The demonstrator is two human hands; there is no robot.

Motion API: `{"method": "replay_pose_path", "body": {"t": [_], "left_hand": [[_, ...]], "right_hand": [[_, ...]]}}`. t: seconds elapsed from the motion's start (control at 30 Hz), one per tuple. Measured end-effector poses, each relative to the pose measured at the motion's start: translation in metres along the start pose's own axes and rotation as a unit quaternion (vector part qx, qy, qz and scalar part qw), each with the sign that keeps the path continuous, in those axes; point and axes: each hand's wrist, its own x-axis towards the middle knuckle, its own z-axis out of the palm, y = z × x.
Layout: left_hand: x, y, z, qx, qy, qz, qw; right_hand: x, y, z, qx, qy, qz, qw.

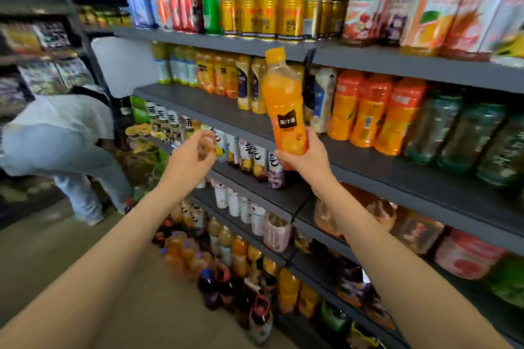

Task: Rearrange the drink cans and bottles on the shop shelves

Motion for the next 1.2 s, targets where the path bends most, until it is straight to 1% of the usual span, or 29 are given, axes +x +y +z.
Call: {"method": "replay_pose_path", "body": {"t": [0.07,0.2,0.37,0.53,0.7,0.9,1.07,1.2], "left_hand": [[0.026,-0.026,-0.008,0.002,0.005,0.005,1.0],[0.088,-0.088,-0.021,0.025,0.006,0.009,1.0],[0.173,-0.166,-0.041,0.058,-0.012,-0.022,0.998],[0.251,-0.227,-0.061,0.039,-0.004,-0.032,0.999],[0.336,-0.283,-0.064,0.068,-0.011,-0.009,0.998],[0.433,-0.352,-0.054,0.096,-0.088,0.056,0.99],[0.519,-0.413,-0.059,0.103,-0.144,0.098,0.979],[0.566,-0.451,-0.059,0.117,-0.17,0.116,0.971]], "right_hand": [[0.025,0.003,0.037,0.027,-0.018,0.029,0.999],[0.086,0.018,0.106,0.065,-0.026,0.02,0.997],[0.186,0.026,0.184,0.054,-0.039,0.012,0.998],[0.263,0.048,0.249,0.02,-0.033,0.061,0.997],[0.33,0.062,0.308,0.002,0.016,0.096,0.995],[0.401,0.074,0.375,-0.044,0.096,0.085,0.991],[0.453,0.078,0.438,-0.085,0.183,0.095,0.975],[0.482,0.073,0.487,-0.107,0.202,0.116,0.967]]}}
